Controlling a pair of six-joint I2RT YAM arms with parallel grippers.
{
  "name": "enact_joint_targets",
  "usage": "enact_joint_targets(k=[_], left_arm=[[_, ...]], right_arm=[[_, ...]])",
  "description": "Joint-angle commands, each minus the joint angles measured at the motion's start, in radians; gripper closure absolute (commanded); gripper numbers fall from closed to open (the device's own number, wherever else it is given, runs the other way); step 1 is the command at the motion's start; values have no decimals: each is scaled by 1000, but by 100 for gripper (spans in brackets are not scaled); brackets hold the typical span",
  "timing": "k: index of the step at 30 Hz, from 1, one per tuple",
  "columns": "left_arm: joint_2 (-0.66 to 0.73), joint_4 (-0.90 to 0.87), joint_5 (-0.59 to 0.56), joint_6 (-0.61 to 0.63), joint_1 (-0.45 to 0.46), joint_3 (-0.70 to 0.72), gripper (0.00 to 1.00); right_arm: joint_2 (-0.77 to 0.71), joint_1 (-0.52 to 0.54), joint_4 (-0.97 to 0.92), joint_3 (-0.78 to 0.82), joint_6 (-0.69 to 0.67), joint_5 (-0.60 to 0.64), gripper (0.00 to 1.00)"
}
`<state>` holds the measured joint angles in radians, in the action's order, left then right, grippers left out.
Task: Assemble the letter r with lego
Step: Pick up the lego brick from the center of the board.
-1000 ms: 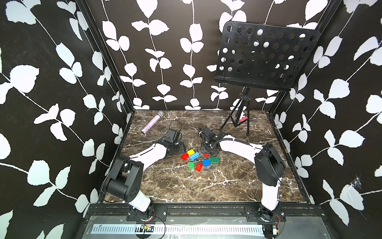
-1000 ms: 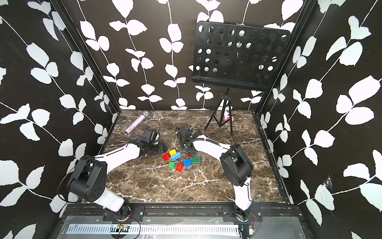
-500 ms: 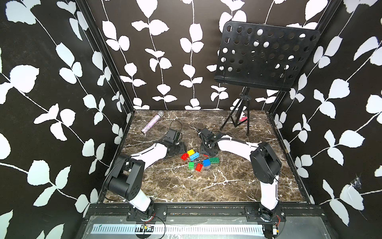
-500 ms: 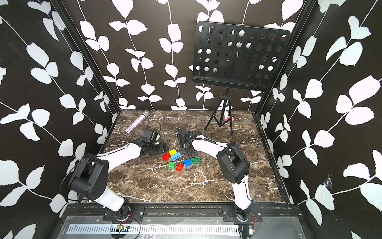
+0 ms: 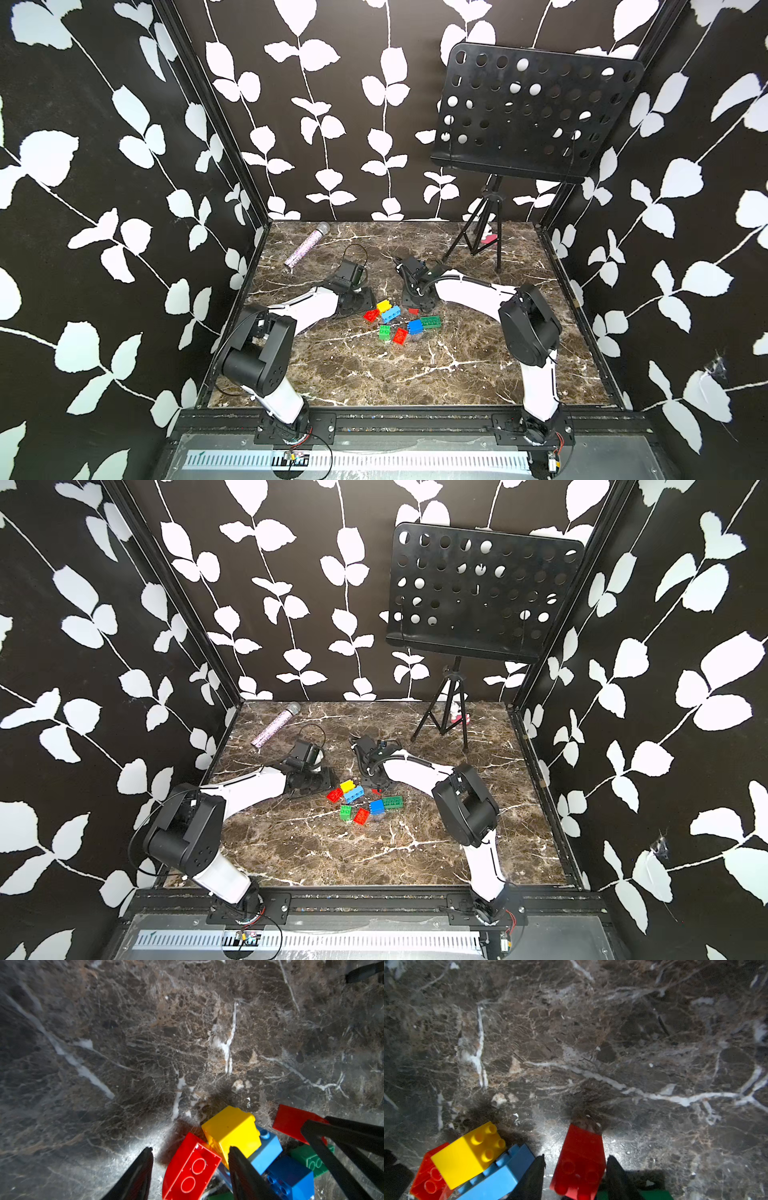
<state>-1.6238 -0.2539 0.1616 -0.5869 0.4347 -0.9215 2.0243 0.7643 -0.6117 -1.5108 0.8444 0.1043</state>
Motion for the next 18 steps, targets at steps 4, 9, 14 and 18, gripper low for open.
enact_joint_targets(k=[4,9,14,18], left_arm=[[-7,16,16,-13,-7,-19,40],[-12,18,23,-19,-7,-20,40],[0,15,8,-26,-8,-17,41],[35,10,11,-28,-28,-13,41]], right_arm=[[20,-3,-34,-18,-21,9,56],[2,-3,-32,-2,-39,50,61],[-17,-4,-38,9,-74,89,69],[-68,-3,-9,37,-158,78,72]])
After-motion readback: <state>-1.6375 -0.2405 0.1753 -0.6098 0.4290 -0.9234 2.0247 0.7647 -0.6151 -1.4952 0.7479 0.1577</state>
